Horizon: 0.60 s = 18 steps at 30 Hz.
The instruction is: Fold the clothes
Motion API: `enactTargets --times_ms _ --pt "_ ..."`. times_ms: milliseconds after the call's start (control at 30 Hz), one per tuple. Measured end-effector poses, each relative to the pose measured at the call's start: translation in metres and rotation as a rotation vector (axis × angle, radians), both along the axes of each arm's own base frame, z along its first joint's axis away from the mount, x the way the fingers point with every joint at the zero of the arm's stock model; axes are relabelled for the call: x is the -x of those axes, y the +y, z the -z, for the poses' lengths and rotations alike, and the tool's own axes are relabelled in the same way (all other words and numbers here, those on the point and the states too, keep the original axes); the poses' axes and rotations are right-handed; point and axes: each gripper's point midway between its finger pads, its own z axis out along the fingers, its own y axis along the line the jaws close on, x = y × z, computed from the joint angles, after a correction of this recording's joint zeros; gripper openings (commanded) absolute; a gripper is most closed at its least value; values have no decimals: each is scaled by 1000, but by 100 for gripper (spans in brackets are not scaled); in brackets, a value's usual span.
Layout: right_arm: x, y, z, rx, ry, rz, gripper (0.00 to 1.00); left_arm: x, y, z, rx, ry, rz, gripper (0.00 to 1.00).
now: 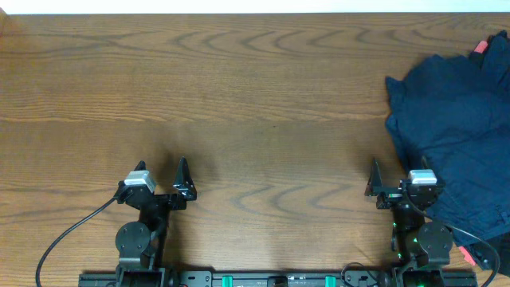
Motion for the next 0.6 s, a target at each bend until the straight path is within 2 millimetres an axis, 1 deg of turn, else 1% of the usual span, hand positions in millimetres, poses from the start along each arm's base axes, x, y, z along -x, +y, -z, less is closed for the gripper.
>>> enactTargets --times_ms 67,100,167,333,600 --pt "0 -3 4 52 16 3 99 0 6 4 -78 16 -18 98" --pt "1 -8 6 86 25 21 99 0 12 5 -120 20 -40 98" --pt "1 -11 6 119 24 31 99 0 17 5 -167 21 -54 98" --pt "1 -10 6 165 24 19 99 0 17 5 -236 20 -49 98" --pt "1 -9 6 184 24 15 99 0 17 5 -264 20 -46 98"
